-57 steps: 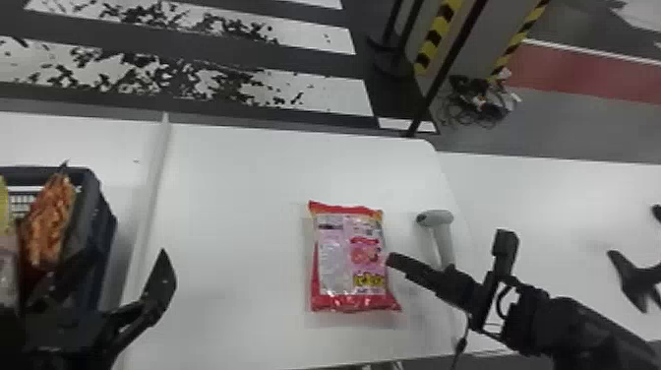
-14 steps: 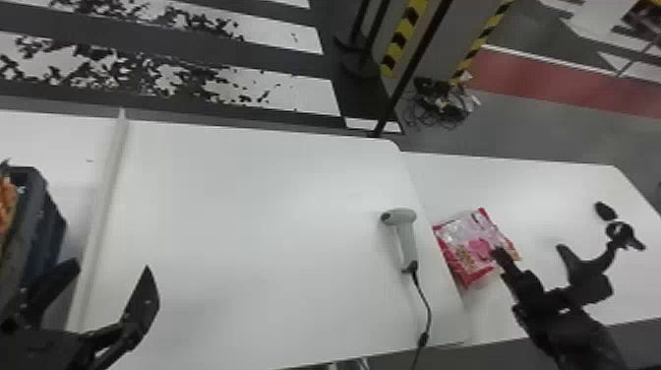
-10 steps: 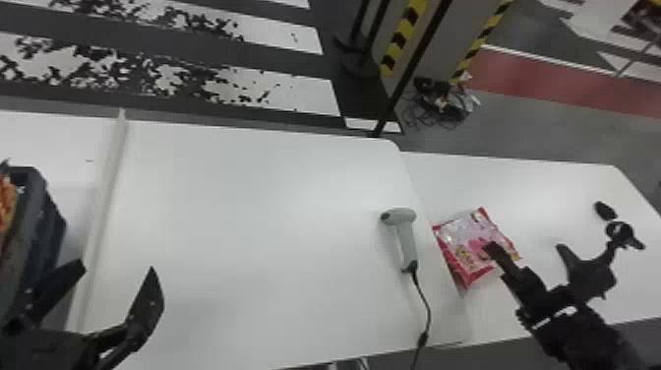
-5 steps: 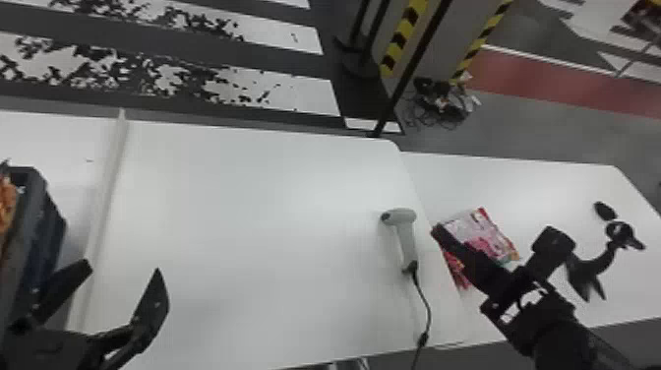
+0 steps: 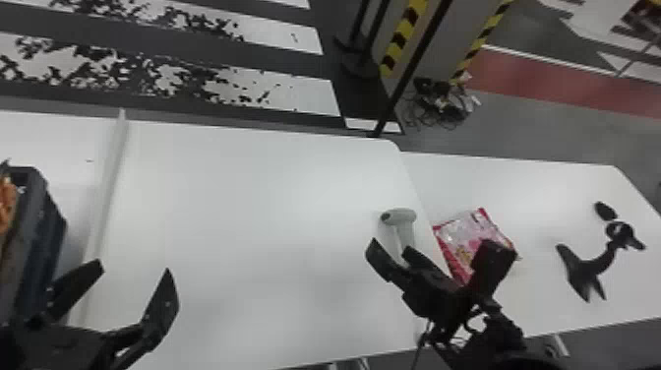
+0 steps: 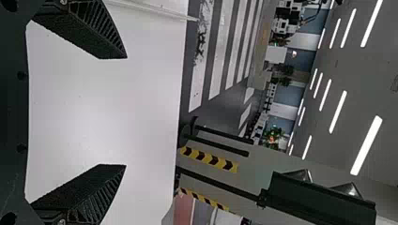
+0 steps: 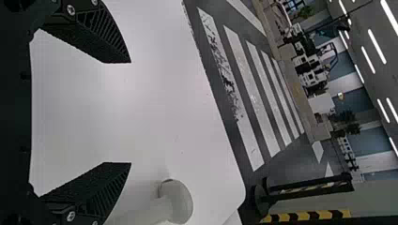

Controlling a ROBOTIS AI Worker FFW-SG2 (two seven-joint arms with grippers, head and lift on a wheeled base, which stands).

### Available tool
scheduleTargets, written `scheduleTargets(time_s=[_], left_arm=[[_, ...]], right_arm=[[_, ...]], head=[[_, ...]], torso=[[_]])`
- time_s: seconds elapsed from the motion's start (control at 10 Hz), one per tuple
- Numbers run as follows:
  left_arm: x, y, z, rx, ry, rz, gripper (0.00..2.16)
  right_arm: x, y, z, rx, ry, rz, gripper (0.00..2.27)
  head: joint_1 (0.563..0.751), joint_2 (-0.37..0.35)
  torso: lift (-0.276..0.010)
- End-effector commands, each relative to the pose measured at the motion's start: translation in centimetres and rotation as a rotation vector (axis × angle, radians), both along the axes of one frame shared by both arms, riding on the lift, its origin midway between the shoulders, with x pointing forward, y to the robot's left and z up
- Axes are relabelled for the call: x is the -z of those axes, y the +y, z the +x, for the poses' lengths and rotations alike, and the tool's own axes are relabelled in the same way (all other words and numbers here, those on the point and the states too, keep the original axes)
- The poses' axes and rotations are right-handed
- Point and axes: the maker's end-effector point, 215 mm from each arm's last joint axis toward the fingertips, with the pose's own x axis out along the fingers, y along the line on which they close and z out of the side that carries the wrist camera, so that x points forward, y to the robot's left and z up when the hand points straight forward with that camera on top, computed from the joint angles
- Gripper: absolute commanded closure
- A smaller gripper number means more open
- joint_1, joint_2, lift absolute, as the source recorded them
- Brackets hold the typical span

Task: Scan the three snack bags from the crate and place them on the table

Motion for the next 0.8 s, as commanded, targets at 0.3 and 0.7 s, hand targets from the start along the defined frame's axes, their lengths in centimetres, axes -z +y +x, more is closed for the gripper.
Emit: scheduleTargets(time_s=[0.3, 0.7], left_arm=[[0.1, -0.7, -0.1, -0.002, -0.007, 0.005, 0.03], [0.0, -0.7, 0.0, -0.029, 0.003, 0.012, 0.03]], right_arm=[[-6.0, 4.7, -0.3, -0.032, -0.311, -0.096, 0.11], [-6.2, 5.3, -2.7, -0.012, -0.379, -0.095, 0.11]], head=[[0.695, -0.288], [0.695, -0.267]], torso=[[-0.062], [-0.062]])
